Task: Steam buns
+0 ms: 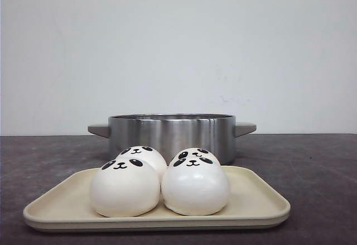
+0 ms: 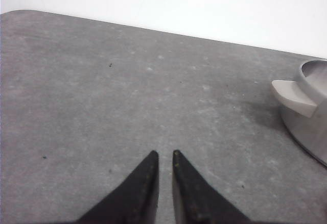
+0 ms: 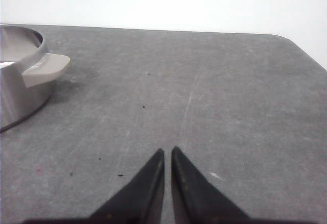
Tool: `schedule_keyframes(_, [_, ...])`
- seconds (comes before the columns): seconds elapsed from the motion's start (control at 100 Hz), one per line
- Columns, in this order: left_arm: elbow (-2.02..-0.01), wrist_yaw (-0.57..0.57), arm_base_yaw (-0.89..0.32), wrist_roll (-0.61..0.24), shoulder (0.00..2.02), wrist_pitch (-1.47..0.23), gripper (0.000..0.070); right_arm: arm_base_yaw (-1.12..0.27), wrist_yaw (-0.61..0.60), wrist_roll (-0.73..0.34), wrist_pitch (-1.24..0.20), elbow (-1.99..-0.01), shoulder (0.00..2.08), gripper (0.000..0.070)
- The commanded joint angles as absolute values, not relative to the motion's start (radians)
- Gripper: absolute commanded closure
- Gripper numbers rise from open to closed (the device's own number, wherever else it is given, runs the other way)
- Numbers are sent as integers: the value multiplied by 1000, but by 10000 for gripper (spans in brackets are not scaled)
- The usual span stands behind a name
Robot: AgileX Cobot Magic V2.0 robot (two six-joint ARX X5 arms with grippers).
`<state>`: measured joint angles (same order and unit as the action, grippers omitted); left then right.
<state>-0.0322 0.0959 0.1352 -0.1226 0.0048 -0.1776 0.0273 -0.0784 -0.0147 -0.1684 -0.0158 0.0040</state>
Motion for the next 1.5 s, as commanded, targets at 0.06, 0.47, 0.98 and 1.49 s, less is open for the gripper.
schedule_keyframes(0.06, [-14,97,137,-120,3,-183,700,28,-78,-13,-157,-12,4,684])
schedule_keyframes(0.47, [-14,97,137,-120,4,-183,700,28,-78,-13,-158,-12,4,684])
schedule_keyframes(0.98, [-14,97,137,-120,4,-183,700,28,-79,-18,-155,-12,4,684])
schedule_keyframes(1.49, [-84,288,137,-809,5,-112,700,28,-325,-651,402,-37,4,694])
